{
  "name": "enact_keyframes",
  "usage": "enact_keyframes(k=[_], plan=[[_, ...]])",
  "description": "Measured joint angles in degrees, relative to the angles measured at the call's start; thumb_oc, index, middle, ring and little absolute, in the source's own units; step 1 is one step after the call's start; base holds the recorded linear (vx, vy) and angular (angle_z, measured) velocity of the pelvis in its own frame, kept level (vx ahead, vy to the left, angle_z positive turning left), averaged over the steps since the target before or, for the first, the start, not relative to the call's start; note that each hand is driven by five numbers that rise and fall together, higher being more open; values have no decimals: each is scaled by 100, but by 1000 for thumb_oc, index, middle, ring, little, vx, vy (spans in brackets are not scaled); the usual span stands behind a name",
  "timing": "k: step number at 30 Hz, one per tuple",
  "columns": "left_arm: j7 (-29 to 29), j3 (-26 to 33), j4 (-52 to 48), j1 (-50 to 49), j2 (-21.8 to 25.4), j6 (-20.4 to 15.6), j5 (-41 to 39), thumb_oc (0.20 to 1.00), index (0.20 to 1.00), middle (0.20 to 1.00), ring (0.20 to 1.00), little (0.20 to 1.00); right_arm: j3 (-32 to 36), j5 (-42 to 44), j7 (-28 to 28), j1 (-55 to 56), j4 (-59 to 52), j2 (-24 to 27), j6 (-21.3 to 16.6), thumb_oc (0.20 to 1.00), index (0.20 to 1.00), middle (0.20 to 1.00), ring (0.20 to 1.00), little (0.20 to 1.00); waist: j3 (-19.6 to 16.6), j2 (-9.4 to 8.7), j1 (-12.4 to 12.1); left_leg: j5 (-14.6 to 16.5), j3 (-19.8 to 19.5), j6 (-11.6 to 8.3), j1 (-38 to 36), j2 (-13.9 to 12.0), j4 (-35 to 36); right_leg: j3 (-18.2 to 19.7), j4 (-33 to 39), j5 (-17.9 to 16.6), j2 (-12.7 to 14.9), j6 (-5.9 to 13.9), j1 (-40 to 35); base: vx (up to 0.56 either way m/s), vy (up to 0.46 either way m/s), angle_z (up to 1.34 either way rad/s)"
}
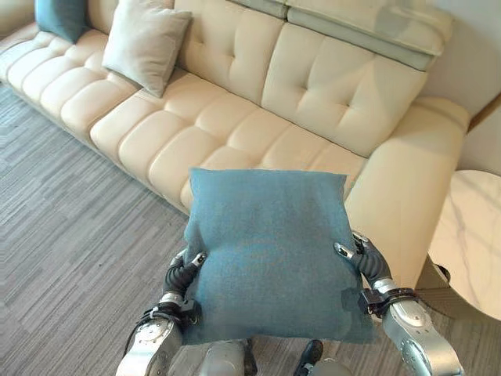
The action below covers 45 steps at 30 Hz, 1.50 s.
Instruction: Pick up all the scattered cushions and arrange them neatly on the sofa.
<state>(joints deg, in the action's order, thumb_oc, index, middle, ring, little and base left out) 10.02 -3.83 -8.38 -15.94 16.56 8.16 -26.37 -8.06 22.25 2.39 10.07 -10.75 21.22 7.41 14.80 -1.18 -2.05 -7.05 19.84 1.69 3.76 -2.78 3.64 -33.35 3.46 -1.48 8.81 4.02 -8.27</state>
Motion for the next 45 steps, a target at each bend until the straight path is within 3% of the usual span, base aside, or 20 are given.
enact_keyframes(k=[5,6,7,8,9,11,13,15,19,23,25,27,30,34,37,39,40,41,43,45], plan=[[76,-57,3,119,32,-1,0,200,200,200,200,200,26,-135,7,-84,11,-77,5,200,200,200,200,200,-3,-40,12,106,-229,123,37,189,-43,-21,-662,192,294,204,136,137,352,33],[98,-99,85,179,22,-2,4,200,200,200,200,200,18,-176,21,-95,7,-69,3,200,200,200,200,200,10,10,72,192,-302,242,113,244,-139,163,-1414,335,504,195,386,110,252,59],[133,-190,164,250,44,-3,9,200,200,200,200,200,13,-212,83,-40,15,-53,0,200,200,200,200,200,-36,125,315,277,-640,277,168,223,-206,739,-2247,699,616,190,815,58,118,79],[178,-210,165,336,254,-46,27,200,200,200,200,200,-77,-211,121,-21,23,-105,-3,200,200,200,200,200,-61,34,393,172,-738,378,172,262,-35,2035,-2497,1217,216,353,1471,108,93,77],[188,-135,188,396,435,-47,29,200,200,200,200,200,-124,-208,120,-59,27,-158,-6,200,200,200,200,200,-12,-60,387,158,-755,443,184,318,27,2548,-2410,1280,-94,327,1915,133,23,37],[183,-94,198,438,442,-48,47,200,200,200,200,200,-157,-195,120,-65,39,-157,-6,200,200,200,200,200,48,-107,406,160,-823,432,141,403,91,2451,-1885,1055,-468,112,2383,161,-48,29],[171,-64,231,395,359,-46,55,200,200,200,200,200,-153,-191,120,-26,116,-155,-6,200,200,200,200,200,86,-103,425,251,-952,408,11,458,92,2359,-1323,519,-648,114,2466,233,-73,42],[146,-66,227,273,326,-44,58,200,200,200,200,200,-146,-191,102,-3,137,-155,-5,200,200,200,200,200,103,-161,410,309,-1088,291,-140,577,96,2050,-590,-12,-613,106,2258,298,-82,41],[82,-173,166,161,287,-6,116,200,200,200,200,200,-22,-184,53,230,153,-153,-4,200,200,200,200,200,79,-116,425,498,-1342,56,-574,588,99,2066,-131,-744,-692,-233,1577,276,-94,41],[-12,-190,78,36,224,-5,176,200,200,200,200,200,39,-77,36,320,128,-122,-18,200,200,200,200,200,46,-85,486,871,-1328,-421,-678,392,-459,1995,117,-555,-879,-560,1048,236,-129,11],[-55,-245,15,95,222,-5,176,200,200,200,200,200,127,-72,36,352,128,-89,-18,200,200,200,200,200,65,-211,455,1175,-1338,-552,-124,393,-1987,2080,117,-539,-842,-759,849,178,-118,-10],[-53,-255,11,21,163,-4,173,200,200,200,200,200,152,-64,3,326,121,-23,-28,200,200,200,200,200,46,-164,358,1417,-1460,-579,116,300,-2775,2233,117,-481,-884,-888,642,123,-28,-53],[-45,-261,-31,131,124,-8,169,200,200,200,200,200,195,-63,7,239,122,3,-63,200,200,200,200,200,35,-160,384,1525,-1677,-531,431,227,-2693,2547,97,-325,-975,-997,534,144,12,-59],[6,-267,-20,171,110,-2,173,200,200,200,200,200,194,-64,20,179,134,28,-67,200,200,200,200,200,36,-298,496,1199,-2496,-483,358,157,-1023,3123,100,-259,-962,-886,375,153,64,-70],[31,-288,84,322,98,3,177,200,200,200,200,200,197,-66,70,136,197,62,-66,200,200,200,200,200,33,-293,545,771,-3455,-637,286,-108,-101,3545,101,-145,-976,-706,226,166,201,-73],[51,-333,85,328,47,3,180,200,200,200,200,200,203,-72,82,153,205,156,-66,200,200,200,200,200,-14,-144,694,665,-3466,-602,344,-163,-78,3697,108,-86,-952,-568,99,175,273,-56],[67,-385,105,308,-12,3,183,200,200,200,200,200,213,-79,92,199,224,240,-66,200,200,200,200,200,-109,68,773,689,-3489,-555,295,-131,-55,3791,100,32,-985,-419,23,246,356,-60],[78,-419,101,327,-4,3,195,200,200,200,200,200,211,-85,101,226,254,216,-62,200,200,200,200,200,-151,66,842,237,-3440,-588,239,-86,-133,3976,76,121,-899,-293,34,247,357,-66],[82,-381,138,286,32,1,276,200,200,200,200,200,200,-92,69,241,279,65,-59,200,200,200,200,200,-202,8,765,189,-3186,-534,92,169,-127,4261,-51,354,-611,-202,87,256,412,-85],[71,-404,151,287,178,3,276,200,200,200,200,200,224,-101,45,335,274,-70,-52,200,200,200,200,200,-269,1,810,19,-2764,-302,-24,430,-93,4333,-218,396,-254,92,177,182,355,-79]])
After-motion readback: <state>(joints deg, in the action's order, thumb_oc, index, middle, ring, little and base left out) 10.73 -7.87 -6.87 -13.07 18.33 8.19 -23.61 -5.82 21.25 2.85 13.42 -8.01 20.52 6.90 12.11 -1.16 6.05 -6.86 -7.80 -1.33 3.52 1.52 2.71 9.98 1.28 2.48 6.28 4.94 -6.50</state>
